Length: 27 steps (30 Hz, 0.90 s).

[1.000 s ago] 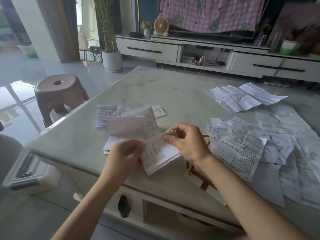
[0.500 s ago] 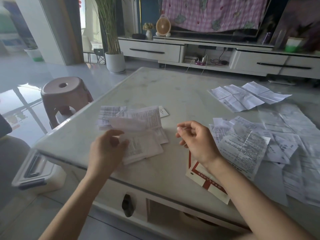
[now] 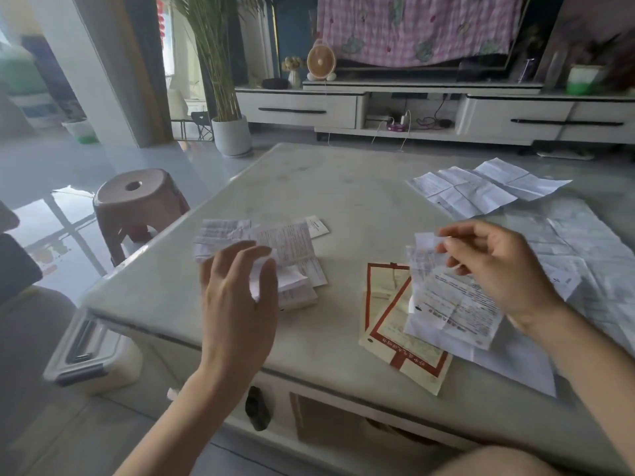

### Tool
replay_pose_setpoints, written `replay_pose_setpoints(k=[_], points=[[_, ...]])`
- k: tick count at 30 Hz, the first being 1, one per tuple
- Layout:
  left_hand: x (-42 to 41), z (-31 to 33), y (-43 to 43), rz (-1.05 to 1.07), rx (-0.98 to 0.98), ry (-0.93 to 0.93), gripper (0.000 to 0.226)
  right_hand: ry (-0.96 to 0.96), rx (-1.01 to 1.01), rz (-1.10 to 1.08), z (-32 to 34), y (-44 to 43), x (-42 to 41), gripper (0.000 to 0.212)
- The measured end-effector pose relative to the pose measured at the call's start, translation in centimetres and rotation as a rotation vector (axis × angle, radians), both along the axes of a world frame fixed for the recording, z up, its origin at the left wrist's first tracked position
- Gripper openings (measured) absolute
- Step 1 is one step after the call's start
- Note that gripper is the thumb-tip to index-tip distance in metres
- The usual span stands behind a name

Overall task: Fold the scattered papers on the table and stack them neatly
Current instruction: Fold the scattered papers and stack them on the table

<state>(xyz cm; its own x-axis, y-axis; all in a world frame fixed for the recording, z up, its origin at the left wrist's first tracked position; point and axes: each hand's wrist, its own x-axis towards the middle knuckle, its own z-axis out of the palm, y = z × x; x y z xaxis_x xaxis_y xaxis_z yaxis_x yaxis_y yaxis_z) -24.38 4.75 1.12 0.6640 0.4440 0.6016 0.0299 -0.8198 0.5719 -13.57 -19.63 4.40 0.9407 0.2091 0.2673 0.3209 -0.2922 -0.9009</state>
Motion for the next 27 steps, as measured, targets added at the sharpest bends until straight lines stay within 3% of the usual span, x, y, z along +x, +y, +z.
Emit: replay_pose_setpoints(k=[3,6,11,15,18,20,22,24,27], points=[[0.7,0.4,-3.8,-0.128,0.034,0.022,0.03,-0.052,-0.137,-0.112,-0.9,-3.8,0.6,0.025],[1.9,0.6,-7.2,-0.249,0.047,0.084,0.023,0.008,-0.324,-0.045,-1.6,-5.1,0.1,0.022],[3.4,0.5,-11.2,-0.395,0.009,0.185,0.023,0.036,-0.847,0.07,-2.4,-4.5,-0.7,0.094],[3.6,0.4,-12.6,-0.436,-0.007,0.256,0.025,0.0,-0.97,0.036,-3.3,-4.3,-0.8,0.094],[3.6,0.4,-13.0,-0.451,-0.054,0.269,0.025,-0.069,-0.9,-0.054,-3.4,-4.1,-0.6,0.073],[3.6,0.4,-13.0,-0.448,-0.075,0.274,0.025,-0.091,-0.756,-0.124,-3.3,-4.0,-0.4,0.046],[3.7,0.5,-13.0,-0.441,-0.118,0.273,0.025,-0.121,-0.559,-0.194,-3.1,-4.2,-0.2,0.022],[3.8,0.7,-12.8,-0.443,-0.228,0.215,0.026,-0.143,-0.355,-0.22,-2.2,-4.4,-0.2,0.01],[3.9,1.8,-12.7,-0.491,-0.54,0.136,0.042,0.039,0.11,-0.104,-0.6,-4.6,-1.3,0.004]])
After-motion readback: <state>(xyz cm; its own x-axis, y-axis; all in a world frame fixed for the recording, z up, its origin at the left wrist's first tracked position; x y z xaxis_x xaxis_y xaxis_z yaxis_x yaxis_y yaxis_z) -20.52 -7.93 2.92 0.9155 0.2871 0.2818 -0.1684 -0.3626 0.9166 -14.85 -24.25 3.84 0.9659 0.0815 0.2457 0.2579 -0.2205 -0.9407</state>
